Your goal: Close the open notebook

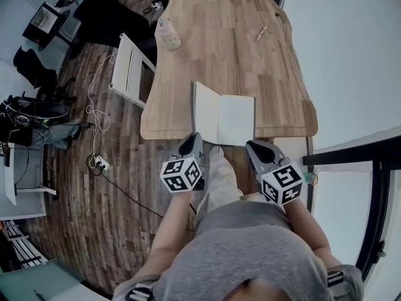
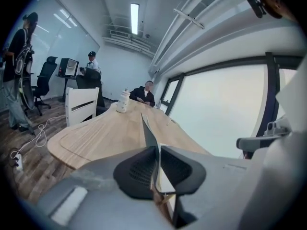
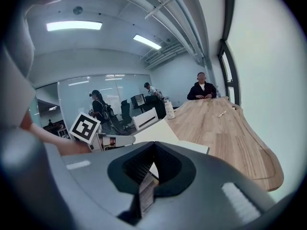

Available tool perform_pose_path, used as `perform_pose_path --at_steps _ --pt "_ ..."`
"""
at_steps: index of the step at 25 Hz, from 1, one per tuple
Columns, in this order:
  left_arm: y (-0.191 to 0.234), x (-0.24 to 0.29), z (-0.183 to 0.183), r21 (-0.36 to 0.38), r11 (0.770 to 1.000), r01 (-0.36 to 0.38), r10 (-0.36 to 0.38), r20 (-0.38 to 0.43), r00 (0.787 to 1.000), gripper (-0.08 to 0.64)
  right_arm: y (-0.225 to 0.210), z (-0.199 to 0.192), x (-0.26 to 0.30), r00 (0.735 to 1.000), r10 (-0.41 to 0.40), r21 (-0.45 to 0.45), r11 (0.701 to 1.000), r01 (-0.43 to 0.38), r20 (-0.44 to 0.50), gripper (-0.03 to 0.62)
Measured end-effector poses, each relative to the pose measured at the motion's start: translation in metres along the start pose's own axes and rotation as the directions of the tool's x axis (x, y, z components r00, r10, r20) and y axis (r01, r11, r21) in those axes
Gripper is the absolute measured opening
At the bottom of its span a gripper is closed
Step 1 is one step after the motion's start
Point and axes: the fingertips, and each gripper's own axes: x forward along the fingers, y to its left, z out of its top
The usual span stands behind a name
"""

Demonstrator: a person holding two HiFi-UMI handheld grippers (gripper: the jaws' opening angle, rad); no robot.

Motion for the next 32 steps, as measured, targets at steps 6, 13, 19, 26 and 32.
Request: perform_pose_path --at_steps 6,13,19,26,32 --pt "-0.023 0.002 0.002 0.112 0.993 0.025 -0.023 -0.022 0.999 0.038 -0.006 0.0 -0.011 1.0 -0.024 0.009 1.0 0.024 0.014 0.002" --pt "-0.05 0.007 -0.001 0.211 0.974 0.079 -0.069 -0.051 0.996 0.038 -0.013 0.0 -0.021 0.999 -0.048 0.016 0.999 0.048 0.025 0.002" --pt "-0.071 0.014 -0.008 0.233 0.963 0.138 -0.123 -0.082 0.989 0.04 -0.022 -0.002 -0.03 0.997 -0.074 0.027 0.997 0.073 0.026 0.002" --pt "-0.097 0.023 -0.02 0.231 0.948 0.217 -0.193 -0.124 0.973 0.048 -0.03 -0.004 -0.038 0.995 -0.098 0.037 0.995 0.097 0.024 0.002" --pt "-0.112 0.031 -0.032 0.214 0.938 0.272 -0.241 -0.162 0.957 0.055 -0.036 -0.007 -0.044 0.992 -0.121 0.051 0.992 0.119 0.022 0.002"
